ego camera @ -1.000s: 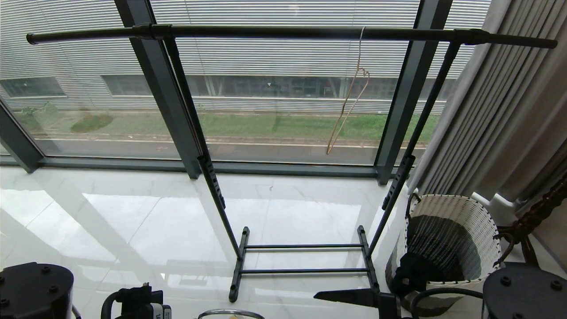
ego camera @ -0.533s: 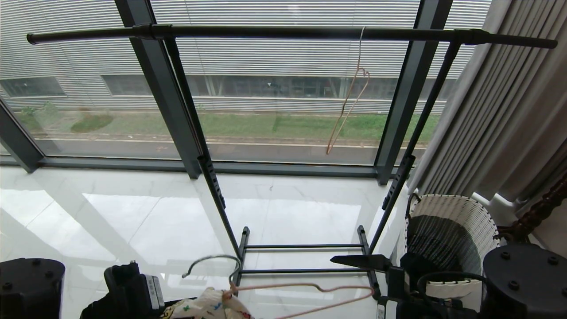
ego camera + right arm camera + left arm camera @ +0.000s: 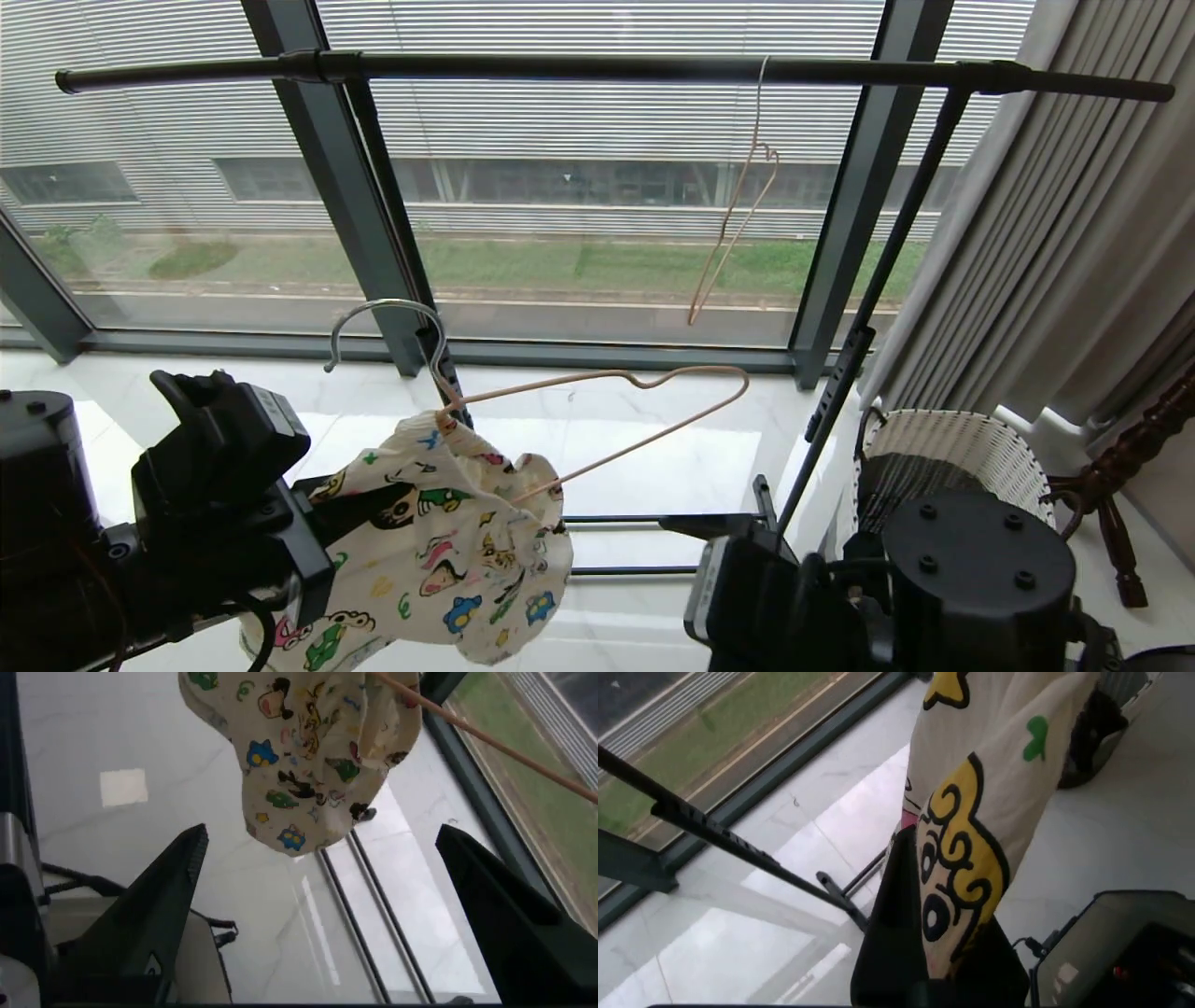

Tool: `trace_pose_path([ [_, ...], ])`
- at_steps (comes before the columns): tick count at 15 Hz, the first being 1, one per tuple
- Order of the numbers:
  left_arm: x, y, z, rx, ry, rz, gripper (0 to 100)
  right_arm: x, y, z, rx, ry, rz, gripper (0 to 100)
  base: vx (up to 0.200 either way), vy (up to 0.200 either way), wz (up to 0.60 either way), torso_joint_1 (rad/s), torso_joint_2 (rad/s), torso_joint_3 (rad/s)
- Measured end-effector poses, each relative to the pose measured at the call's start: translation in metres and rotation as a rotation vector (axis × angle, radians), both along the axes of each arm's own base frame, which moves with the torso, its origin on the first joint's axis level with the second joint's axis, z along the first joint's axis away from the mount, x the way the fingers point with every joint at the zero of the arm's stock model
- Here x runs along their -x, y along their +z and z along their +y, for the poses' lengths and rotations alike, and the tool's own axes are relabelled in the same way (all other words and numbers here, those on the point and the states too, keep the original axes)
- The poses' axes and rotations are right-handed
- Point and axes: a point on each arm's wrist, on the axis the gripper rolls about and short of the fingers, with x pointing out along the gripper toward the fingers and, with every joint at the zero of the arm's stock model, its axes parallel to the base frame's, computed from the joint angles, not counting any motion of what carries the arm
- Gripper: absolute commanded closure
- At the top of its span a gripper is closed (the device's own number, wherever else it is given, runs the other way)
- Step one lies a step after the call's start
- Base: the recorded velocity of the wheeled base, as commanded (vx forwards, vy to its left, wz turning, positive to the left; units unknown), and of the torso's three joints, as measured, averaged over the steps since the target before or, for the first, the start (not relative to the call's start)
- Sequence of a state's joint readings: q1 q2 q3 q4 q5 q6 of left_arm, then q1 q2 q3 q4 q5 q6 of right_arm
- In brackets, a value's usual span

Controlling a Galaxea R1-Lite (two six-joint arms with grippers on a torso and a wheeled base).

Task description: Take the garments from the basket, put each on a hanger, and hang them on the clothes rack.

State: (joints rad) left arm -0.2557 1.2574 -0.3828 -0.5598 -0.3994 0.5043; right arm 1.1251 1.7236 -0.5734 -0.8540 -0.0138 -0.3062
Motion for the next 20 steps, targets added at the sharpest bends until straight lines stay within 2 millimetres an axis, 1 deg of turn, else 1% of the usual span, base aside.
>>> trace_pose_path([
  [2,0.002,0.009,-0.004,0.012,-0.025,-0.037,100,-0.017,0.007,0.031,-0.108,-0.138,0.054,0,0.0,0.0,0.0,0.0,0.0,0.0],
  [4,0.002,0.018,-0.005,0.022,-0.031,-0.072,100,-0.032,0.009,0.057,-0.193,-0.272,0.079,0,0.0,0.0,0.0,0.0,0.0,0.0],
  [5,0.003,0.022,-0.005,0.027,-0.034,-0.09,100,-0.039,0.009,0.069,-0.233,-0.352,0.078,0,0.0,0.0,0.0,0.0,0.0,0.0],
  [7,0.006,0.026,-0.005,0.033,-0.034,-0.11,100,-0.045,0.005,0.081,-0.261,-0.398,0.076,0,0.0,0.0,0.0,0.0,0.0,0.0],
  [10,0.009,0.032,-0.006,0.049,-0.045,-0.127,100,-0.047,-0.006,0.088,-0.241,-0.403,0.078,0,0.0,0.0,0.0,0.0,0.0,0.0],
  [12,0.011,0.038,-0.009,0.086,-0.044,-0.13,100,-0.047,-0.013,0.09,-0.226,-0.452,0.064,0,0.0,0.0,0.0,0.0,0.0,0.0],
  [15,0.013,0.043,-0.009,0.108,-0.011,-0.134,100,-0.049,-0.024,0.092,-0.194,-0.524,0.043,0,0.0,0.0,0.0,0.0,0.0,0.0],
  [16,0.014,0.043,-0.008,0.119,-0.004,-0.129,100,-0.051,-0.028,0.09,-0.17,-0.552,0.023,0,0.0,0.0,0.0,0.0,0.0,0.0],
  [18,0.016,0.038,-0.007,0.11,0.02,-0.113,100,-0.062,-0.034,0.079,-0.092,-0.616,-0.042,0,0.0,0.0,0.0,0.0,0.0,0.0],
  [20,0.017,0.031,-0.005,0.094,0.067,-0.095,100,-0.071,-0.033,0.07,-0.058,-0.665,-0.082,0,0.0,0.0,0.0,0.0,0.0,0.0],
])
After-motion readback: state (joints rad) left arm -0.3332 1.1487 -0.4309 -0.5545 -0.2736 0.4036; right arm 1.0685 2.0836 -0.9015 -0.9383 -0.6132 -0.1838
